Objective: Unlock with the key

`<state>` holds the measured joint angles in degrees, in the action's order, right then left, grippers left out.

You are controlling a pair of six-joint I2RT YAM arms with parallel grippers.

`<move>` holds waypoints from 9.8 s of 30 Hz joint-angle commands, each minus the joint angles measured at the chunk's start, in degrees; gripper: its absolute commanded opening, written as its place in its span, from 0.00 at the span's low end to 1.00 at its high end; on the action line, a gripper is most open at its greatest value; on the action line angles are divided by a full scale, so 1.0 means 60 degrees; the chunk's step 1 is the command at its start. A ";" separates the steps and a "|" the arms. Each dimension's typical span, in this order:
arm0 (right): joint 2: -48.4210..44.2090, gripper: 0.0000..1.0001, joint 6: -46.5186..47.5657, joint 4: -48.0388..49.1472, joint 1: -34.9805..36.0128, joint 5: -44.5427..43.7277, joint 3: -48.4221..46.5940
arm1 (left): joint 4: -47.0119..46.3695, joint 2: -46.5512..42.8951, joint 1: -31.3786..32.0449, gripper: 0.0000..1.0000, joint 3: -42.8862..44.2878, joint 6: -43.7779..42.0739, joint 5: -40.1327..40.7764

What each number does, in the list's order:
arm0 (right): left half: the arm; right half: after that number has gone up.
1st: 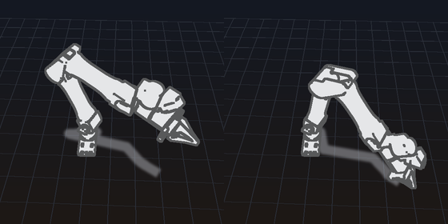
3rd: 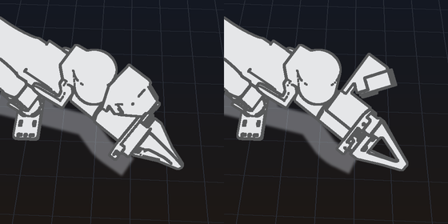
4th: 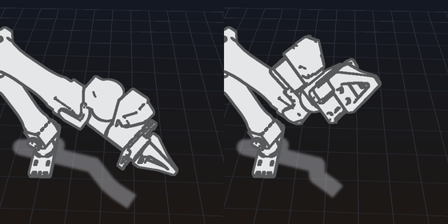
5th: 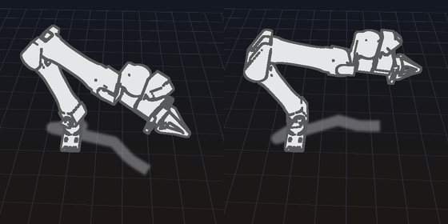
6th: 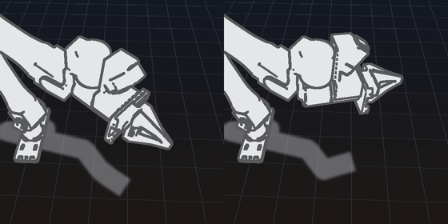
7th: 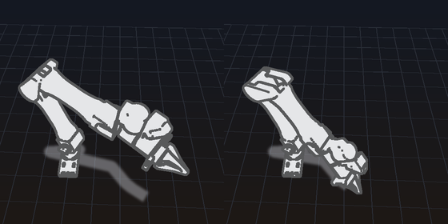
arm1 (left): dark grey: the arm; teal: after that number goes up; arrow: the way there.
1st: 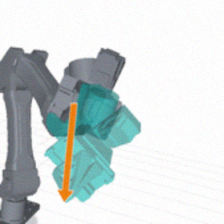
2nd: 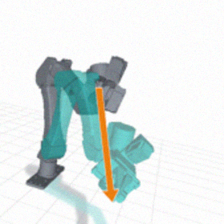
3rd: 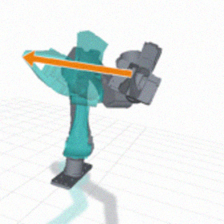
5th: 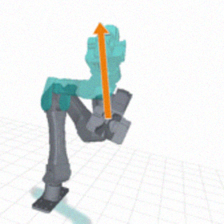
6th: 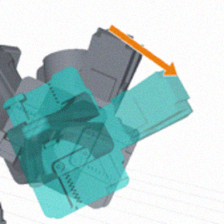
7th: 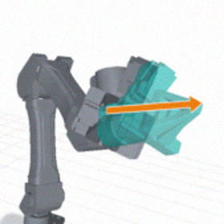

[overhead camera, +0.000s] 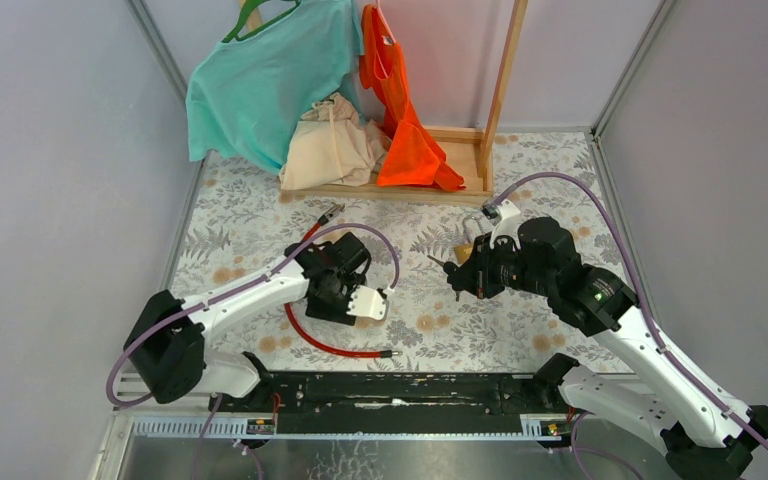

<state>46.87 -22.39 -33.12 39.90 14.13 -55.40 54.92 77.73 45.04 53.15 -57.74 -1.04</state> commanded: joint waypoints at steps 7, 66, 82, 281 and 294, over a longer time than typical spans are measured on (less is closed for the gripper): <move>-0.0164 0.00 -0.0076 0.0290 -0.0044 -0.0180 -0.0215 | -0.0277 0.0819 0.0172 0.79 0.0080 -0.0073 0.0553; 0.1324 0.00 0.1900 0.2852 -0.0044 0.3166 -0.0358 | 0.4694 0.2302 -0.4488 0.00 0.6738 -0.0351 -1.3115; 0.1128 0.00 0.2106 0.3011 -0.0042 0.3032 0.0102 | 0.4690 0.2502 -0.4576 0.00 0.6484 -0.0529 -1.4267; 0.2837 0.00 -0.0166 0.5675 0.3093 0.0782 -0.0379 | -0.0816 -0.0897 -0.3808 0.19 0.2940 0.1111 -0.7550; 0.3423 0.00 -0.1083 0.4905 0.1381 0.0029 0.0056 | -0.0831 -0.0217 -0.3637 0.99 0.2885 0.2505 -0.5142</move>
<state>67.77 -27.70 -4.01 50.28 19.97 -54.33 50.00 75.16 23.49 68.88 -46.24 -37.63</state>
